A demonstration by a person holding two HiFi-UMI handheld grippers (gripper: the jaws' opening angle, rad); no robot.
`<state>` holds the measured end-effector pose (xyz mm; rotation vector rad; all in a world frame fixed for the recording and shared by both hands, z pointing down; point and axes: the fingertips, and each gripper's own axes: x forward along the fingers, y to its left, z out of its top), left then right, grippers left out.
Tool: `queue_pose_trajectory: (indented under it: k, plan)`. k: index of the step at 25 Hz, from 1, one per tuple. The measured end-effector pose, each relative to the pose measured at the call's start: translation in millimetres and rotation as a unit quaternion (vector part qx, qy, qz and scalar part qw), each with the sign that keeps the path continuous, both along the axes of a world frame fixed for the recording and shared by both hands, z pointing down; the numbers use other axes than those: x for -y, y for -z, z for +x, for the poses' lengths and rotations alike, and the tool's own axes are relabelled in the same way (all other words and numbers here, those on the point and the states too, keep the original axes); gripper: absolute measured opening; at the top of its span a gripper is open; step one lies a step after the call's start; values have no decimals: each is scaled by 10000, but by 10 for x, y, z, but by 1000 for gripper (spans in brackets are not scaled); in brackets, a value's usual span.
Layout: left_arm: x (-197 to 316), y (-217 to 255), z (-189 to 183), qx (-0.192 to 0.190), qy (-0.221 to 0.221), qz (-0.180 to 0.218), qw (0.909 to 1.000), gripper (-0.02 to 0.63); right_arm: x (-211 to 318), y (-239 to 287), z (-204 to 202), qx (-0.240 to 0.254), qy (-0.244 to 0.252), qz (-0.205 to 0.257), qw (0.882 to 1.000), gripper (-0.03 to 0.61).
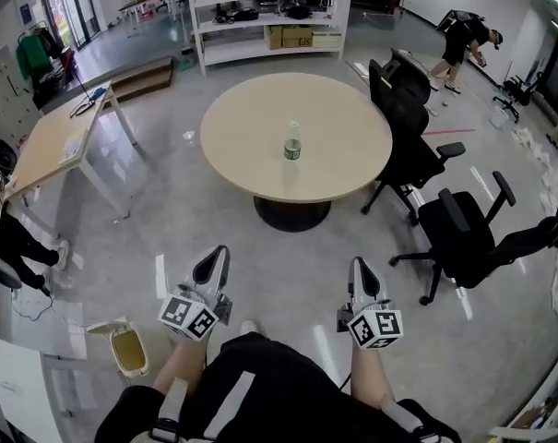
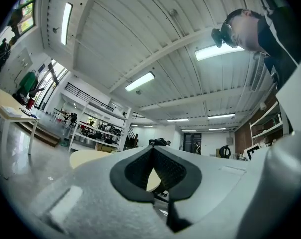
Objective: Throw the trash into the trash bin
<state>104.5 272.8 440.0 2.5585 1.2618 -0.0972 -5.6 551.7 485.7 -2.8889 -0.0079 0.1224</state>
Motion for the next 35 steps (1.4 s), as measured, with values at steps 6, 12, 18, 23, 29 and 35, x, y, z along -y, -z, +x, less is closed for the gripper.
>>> queue_pose_trajectory:
  k: [6, 12, 18, 23, 29, 35]
  plan:
    - [-242, -32, 289, -114, -153, 82, 9998, 3, -78, -19, 189, 131, 9, -163, 9998, 6]
    - [-474, 7, 942, -140, -210, -203, 9995, 3, -427, 101, 730, 110, -274, -379, 9988, 6]
    - [-553, -45, 1618, -139, -291, -275, 9991, 3, -666, 263, 1301, 92, -490, -588, 9970, 6]
    - [-512, -136, 2079, -101, -290, -108, 9995, 5, -688, 218, 1758, 193, -546, -586, 9966, 6]
    - [-467, -194, 2523, -193, -371, 27, 9991, 3, -598, 180, 2322, 268, -506, -693, 9960, 6]
    - [-419, -306, 2696, 37, -366, 57, 9993, 5, -331, 74, 2664, 401, -229, -755, 9961, 6]
